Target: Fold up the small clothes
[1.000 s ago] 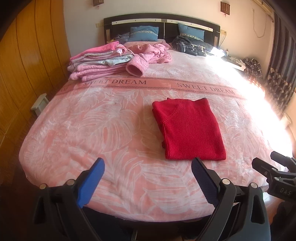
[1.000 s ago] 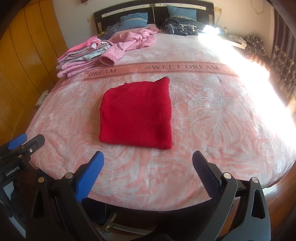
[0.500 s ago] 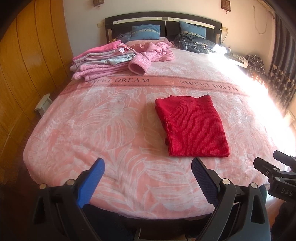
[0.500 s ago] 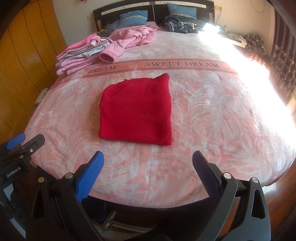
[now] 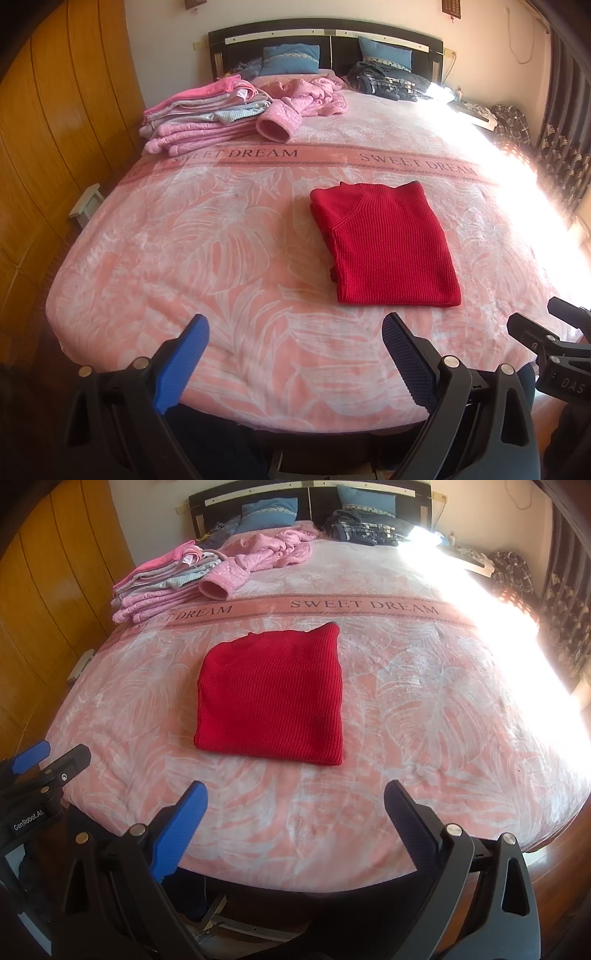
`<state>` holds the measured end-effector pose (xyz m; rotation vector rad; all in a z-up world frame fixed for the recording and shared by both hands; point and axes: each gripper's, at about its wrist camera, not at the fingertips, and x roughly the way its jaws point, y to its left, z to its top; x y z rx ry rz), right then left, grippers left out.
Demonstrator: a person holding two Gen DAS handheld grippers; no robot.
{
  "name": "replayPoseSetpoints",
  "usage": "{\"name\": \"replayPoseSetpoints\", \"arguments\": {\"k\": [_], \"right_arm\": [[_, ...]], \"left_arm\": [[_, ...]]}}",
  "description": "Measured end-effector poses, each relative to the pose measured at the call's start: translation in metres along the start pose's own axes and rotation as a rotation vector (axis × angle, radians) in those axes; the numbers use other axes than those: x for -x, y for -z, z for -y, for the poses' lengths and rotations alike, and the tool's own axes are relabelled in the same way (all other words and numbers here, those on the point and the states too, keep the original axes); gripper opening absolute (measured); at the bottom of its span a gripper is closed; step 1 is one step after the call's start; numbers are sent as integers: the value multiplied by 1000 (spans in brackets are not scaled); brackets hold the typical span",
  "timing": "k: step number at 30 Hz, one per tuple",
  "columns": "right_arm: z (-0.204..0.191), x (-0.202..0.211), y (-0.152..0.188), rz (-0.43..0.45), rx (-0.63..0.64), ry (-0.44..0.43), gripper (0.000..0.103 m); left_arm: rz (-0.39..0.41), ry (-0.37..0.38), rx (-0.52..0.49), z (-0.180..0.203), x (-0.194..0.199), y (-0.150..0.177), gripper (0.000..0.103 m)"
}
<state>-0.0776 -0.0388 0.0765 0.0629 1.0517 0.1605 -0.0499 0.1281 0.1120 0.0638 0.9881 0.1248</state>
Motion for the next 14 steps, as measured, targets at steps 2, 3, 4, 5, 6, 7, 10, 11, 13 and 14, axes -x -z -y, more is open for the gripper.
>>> {"name": "replayPoseSetpoints", "arguments": {"k": [2, 3, 4, 5, 6, 7, 10, 11, 13, 14], "right_arm": [[0, 1, 0, 11, 5, 7, 96], [0, 2, 0, 14, 5, 10, 96], [0, 2, 0, 18, 5, 12, 96], [0, 3, 0, 19, 5, 13, 96], [1, 2, 0, 18, 5, 13, 96], [1, 2, 0, 15, 0, 12, 96], [5, -1, -1, -8, -28, 7, 96], [7, -2, -1, -11, -37, 6, 96], [8, -3, -1, -15, -43, 12, 96], [9, -3, -1, -14, -45, 13, 96]], "left_arm": [[0, 0, 1, 0, 0, 0, 95], [0, 0, 1, 0, 0, 0, 95], [0, 0, 2, 0, 0, 1, 95], [0, -1, 1, 0, 0, 0, 95], [1, -1, 1, 0, 0, 1, 95], [1, -2, 1, 1, 0, 0, 95], [0, -1, 2, 0, 0, 0, 95], [0, 0, 2, 0, 0, 0, 95], [-1, 0, 1, 0, 0, 1, 95], [-1, 0, 1, 0, 0, 1, 95]]}}
